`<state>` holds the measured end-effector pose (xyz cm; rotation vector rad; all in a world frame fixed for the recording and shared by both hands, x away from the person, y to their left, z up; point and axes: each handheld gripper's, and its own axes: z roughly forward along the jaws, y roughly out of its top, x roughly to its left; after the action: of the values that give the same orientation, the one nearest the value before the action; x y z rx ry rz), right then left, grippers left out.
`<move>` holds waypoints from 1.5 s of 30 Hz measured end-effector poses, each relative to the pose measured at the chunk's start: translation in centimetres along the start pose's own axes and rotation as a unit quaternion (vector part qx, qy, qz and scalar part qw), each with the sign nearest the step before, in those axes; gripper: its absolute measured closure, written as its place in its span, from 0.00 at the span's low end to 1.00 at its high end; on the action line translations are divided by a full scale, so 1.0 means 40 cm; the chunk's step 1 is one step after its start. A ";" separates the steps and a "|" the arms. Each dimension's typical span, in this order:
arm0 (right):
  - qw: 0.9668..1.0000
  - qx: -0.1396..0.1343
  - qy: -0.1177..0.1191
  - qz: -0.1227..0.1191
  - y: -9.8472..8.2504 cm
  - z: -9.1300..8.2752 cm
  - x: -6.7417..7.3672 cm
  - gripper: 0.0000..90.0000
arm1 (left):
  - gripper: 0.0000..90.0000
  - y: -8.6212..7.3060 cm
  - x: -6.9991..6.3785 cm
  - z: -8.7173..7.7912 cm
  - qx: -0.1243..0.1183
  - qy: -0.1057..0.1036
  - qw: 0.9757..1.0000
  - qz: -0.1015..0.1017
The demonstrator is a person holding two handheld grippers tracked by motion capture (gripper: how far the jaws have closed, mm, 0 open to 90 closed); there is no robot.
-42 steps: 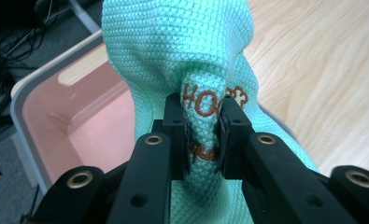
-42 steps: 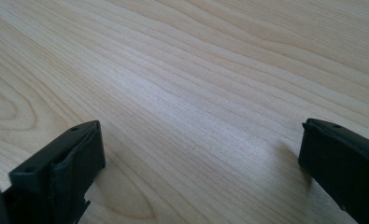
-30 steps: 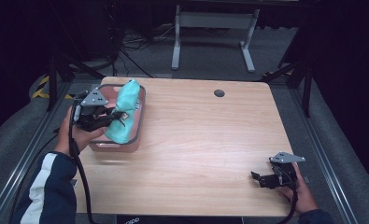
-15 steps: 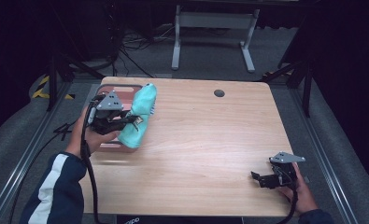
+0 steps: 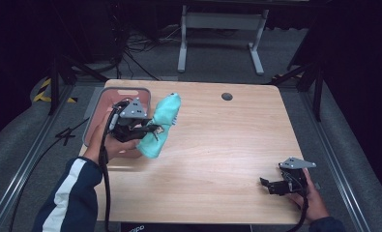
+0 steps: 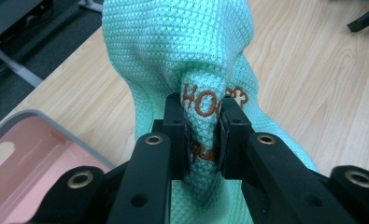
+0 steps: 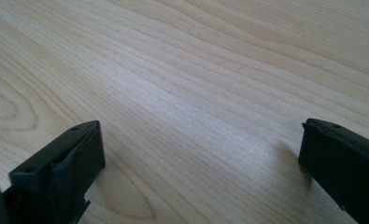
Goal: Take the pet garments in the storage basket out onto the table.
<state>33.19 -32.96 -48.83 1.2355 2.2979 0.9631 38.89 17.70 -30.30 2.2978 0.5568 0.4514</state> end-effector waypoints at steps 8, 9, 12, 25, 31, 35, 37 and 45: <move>1.000 0.000 0.000 0.000 0.000 0.000 0.000 0.01 | 0.86 0.034 -0.024 0.051 0.008 -0.020 1.000 0.015; 1.000 0.000 0.000 0.000 0.000 0.000 0.000 0.01 | 0.86 0.038 -0.028 0.060 0.009 -0.023 1.000 0.015; 1.000 0.000 0.000 0.000 0.000 0.000 0.000 0.01 | 0.86 0.051 -0.039 0.089 0.017 -0.034 0.999 0.023; 1.000 0.000 0.000 0.000 0.000 0.000 0.000 0.01 | 0.86 0.062 -0.076 0.184 0.049 -0.060 0.996 0.039; 1.000 0.000 0.000 0.000 0.000 0.000 0.000 0.01 | 0.85 0.053 -0.091 0.236 0.071 -0.074 0.994 0.040; 1.000 0.000 0.000 0.000 0.000 0.000 0.000 0.01 | 0.85 0.046 -0.097 0.269 0.085 -0.082 0.992 0.039; 1.000 0.000 0.000 0.000 0.000 0.000 0.000 0.01 | 0.85 0.043 -0.102 0.285 0.094 -0.084 0.991 0.043; 1.000 0.000 0.000 0.000 0.000 0.000 0.000 0.01 | 0.85 0.026 -0.121 0.354 0.115 -0.098 0.988 0.039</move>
<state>33.19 -32.96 -48.83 1.2356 2.2976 0.9627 41.67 6.56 -39.98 2.5562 0.4409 0.2027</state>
